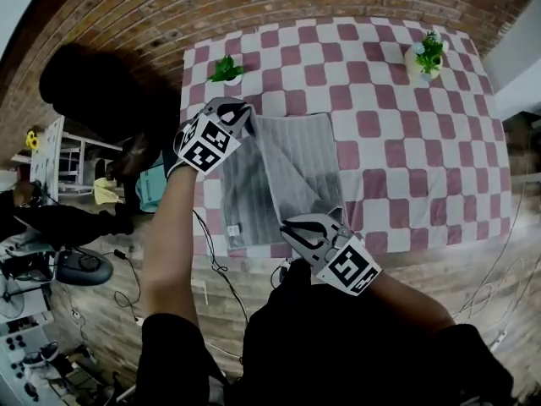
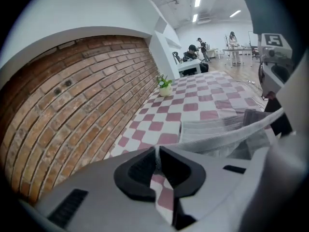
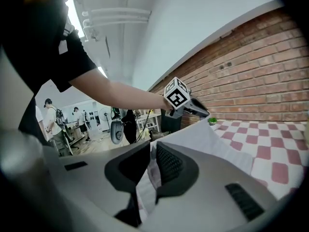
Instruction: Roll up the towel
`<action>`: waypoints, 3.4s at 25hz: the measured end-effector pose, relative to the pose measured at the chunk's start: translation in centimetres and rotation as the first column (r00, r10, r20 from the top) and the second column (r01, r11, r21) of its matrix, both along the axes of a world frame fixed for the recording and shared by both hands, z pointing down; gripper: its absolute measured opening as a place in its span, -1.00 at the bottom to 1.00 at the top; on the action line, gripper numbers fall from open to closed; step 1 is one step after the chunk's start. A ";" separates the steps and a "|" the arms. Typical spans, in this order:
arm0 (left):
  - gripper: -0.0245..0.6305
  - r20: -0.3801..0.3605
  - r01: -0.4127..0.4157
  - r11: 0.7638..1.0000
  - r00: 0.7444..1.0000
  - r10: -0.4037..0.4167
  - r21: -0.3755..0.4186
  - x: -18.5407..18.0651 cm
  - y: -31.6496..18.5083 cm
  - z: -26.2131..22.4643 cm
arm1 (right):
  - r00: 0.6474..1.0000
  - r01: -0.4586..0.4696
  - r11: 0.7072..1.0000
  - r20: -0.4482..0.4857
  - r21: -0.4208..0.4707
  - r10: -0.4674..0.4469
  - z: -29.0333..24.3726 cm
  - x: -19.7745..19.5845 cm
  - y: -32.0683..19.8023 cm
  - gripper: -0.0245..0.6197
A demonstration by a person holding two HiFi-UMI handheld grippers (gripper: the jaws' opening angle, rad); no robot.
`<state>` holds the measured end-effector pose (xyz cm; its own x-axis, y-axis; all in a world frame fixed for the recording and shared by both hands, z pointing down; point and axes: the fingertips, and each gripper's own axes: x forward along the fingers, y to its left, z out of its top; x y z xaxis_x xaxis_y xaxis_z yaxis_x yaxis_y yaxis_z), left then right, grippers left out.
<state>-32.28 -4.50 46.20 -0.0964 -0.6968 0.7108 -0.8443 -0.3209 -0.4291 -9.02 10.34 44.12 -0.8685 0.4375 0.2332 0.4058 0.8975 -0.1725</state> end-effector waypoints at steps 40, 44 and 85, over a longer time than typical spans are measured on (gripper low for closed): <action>-0.18 -0.331 0.129 0.978 0.927 -0.178 -0.165 14.9 30.9 13.9 | 0.917 0.336 0.849 -0.349 0.409 -0.194 15.1 7.3 0.7 -0.30; -0.19 -0.297 0.104 0.963 0.938 -0.178 -0.248 16.2 32.5 16.2 | 0.910 0.349 0.812 -0.377 0.468 -0.174 16.4 8.8 -0.5 -0.30; -0.57 -0.101 0.001 0.913 0.994 -0.046 -0.407 17.6 33.9 17.2 | 0.884 0.389 0.769 -0.440 0.508 -0.157 18.6 11.9 -2.8 -0.86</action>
